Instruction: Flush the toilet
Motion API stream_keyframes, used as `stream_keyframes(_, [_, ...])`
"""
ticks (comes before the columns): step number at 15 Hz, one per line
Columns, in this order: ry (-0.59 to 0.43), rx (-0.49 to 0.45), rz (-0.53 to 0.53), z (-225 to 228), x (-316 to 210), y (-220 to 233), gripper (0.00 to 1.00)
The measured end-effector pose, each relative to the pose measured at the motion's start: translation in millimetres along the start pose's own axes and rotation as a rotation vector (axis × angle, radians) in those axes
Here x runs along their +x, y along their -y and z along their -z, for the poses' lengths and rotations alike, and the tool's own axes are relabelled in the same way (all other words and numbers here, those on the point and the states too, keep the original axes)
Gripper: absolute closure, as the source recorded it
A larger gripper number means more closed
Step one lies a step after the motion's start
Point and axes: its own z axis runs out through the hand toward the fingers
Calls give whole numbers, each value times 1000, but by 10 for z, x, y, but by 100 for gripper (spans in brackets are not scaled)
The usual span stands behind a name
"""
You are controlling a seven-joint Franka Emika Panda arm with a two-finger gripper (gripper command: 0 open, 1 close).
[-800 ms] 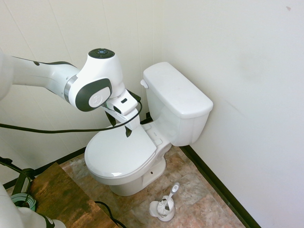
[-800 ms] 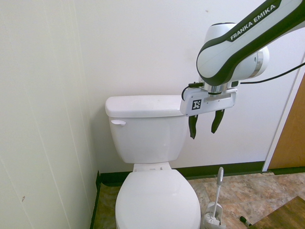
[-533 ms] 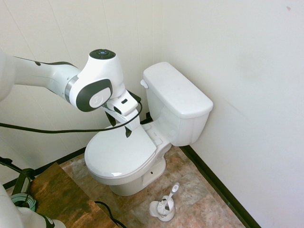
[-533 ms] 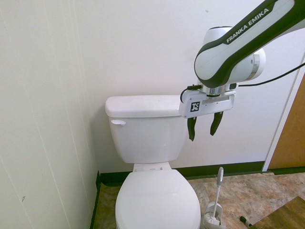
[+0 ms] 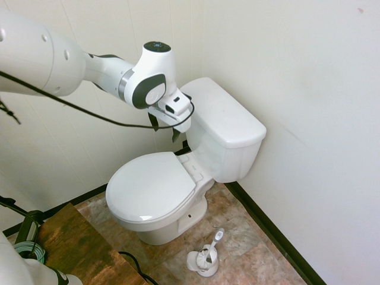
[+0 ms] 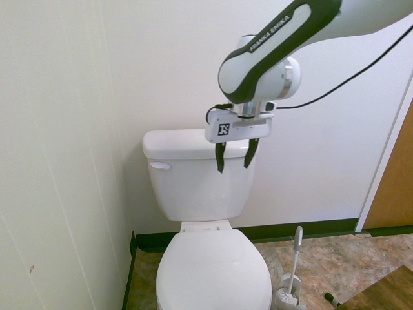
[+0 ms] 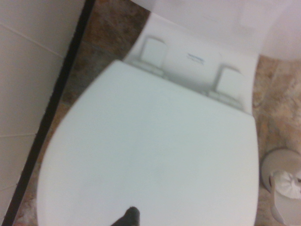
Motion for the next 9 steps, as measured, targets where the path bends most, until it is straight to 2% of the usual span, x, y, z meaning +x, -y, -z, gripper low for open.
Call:
stream_keyframes(4, [3, 29, 62, -40, 73, 756, 0])
stream_keyframes(9, [1, 56, 90, -230, 282, 1391, 0])
